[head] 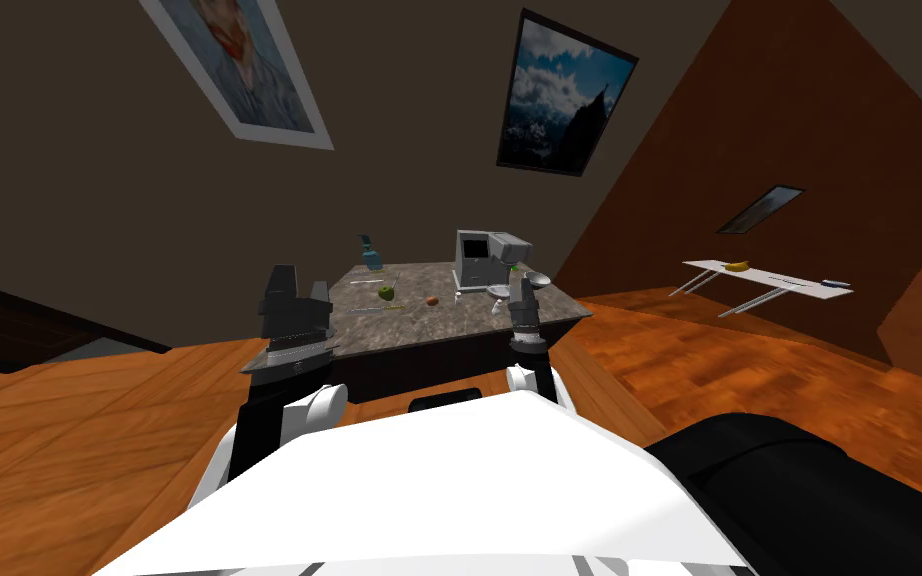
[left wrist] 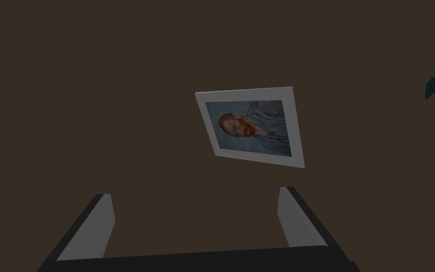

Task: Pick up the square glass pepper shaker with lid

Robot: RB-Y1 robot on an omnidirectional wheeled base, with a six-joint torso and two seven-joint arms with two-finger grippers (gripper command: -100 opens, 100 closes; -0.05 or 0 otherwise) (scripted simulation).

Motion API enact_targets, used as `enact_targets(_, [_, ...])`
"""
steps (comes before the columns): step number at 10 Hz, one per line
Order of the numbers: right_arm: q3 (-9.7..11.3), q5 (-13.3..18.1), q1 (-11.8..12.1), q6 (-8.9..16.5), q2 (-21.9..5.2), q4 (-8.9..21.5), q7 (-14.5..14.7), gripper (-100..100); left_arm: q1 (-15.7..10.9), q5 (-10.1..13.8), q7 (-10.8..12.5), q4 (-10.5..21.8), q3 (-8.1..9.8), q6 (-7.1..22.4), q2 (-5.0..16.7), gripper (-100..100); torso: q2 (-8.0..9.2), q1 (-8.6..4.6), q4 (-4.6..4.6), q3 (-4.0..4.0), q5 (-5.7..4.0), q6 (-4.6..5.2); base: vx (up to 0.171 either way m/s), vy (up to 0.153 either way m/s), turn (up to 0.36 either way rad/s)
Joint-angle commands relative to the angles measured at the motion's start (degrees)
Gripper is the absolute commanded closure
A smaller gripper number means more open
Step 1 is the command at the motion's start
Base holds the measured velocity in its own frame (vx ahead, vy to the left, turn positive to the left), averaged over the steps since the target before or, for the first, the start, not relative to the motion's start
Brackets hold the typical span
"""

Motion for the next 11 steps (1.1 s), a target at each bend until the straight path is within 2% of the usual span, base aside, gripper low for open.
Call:
enact_targets(1, [-0.14, 0.26, -0.2, 0.24, -1.93, 0.43, 0.3, -100, 0.0, 0.0, 0.0, 0.0, 0.0, 0.0, 0.0, 0, 0.0, 0.0, 0.0, 0.0, 0.0, 0.0, 0.0, 0.007, 0.02])
enact_targets(6, [-1.28, 2.42, -1.8, 2.18, -8.08, 3.93, 2.75, -100, 0.0, 0.0, 0.0, 0.0, 0.0, 0.0, 0.0, 0, -0.01, 0.11, 0.0, -0.01, 0.02, -0.01, 0.001, 0.028, 0.048])
enact_targets(7, [-1.62, 3.07, -2.28, 2.76, -8.98, 4.95, 3.49, -100, 0.0, 0.0, 0.0, 0.0, 0.0, 0.0, 0.0, 0, -0.02, 0.13, -0.01, -0.01, 0.03, -0.01, 0.003, 0.041, 0.075])
enact_targets(8, [-2.39, 4.52, -3.33, 4.04, -10.41, 7.2, 5.13, -100, 0.0, 0.0, 0.0, 0.0, 0.0, 0.0, 0.0, 0, -0.02, 0.14, -0.01, -0.02, 0.03, -0.01, 0.01, 0.072, 0.16])
enact_targets(11, [-3.69, 7.01, -5.1, 6.2, -11.65, 10.95, 7.95, -100, 0.0, 0.0, 0.0, 0.0, -0.01, 0.0, -0.01, 0, -0.02, 0.26, 0.0, -0.01, 0.06, -0.01, 0.0, 0.069, 0.098])
